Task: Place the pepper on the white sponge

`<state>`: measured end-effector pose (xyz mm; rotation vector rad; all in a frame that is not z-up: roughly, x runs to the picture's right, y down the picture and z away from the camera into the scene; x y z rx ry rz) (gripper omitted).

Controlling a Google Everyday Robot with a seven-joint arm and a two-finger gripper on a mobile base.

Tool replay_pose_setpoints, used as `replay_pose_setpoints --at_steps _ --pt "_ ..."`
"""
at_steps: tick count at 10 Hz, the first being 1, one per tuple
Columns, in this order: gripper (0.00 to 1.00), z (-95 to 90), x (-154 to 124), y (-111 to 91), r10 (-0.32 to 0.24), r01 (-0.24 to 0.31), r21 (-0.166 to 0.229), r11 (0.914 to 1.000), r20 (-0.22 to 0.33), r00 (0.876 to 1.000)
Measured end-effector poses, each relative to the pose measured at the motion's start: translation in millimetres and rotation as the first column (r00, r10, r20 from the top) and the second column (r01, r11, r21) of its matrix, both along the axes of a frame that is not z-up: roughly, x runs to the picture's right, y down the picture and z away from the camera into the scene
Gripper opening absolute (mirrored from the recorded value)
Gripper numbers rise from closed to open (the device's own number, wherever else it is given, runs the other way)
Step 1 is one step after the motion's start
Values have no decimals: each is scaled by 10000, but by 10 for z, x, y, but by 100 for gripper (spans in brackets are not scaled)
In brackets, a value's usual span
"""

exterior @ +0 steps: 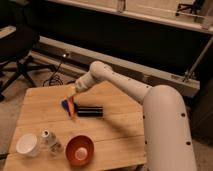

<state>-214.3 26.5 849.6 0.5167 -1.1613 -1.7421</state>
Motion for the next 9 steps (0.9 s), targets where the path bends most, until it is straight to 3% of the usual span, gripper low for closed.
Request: replay_pose_setpoints --at_steps 5,9 --pt "0 157 -138 118 -297 301 -200 9993 160 9994" --pt "0 142 -212 82 -458 420 711 9966 526 9976"
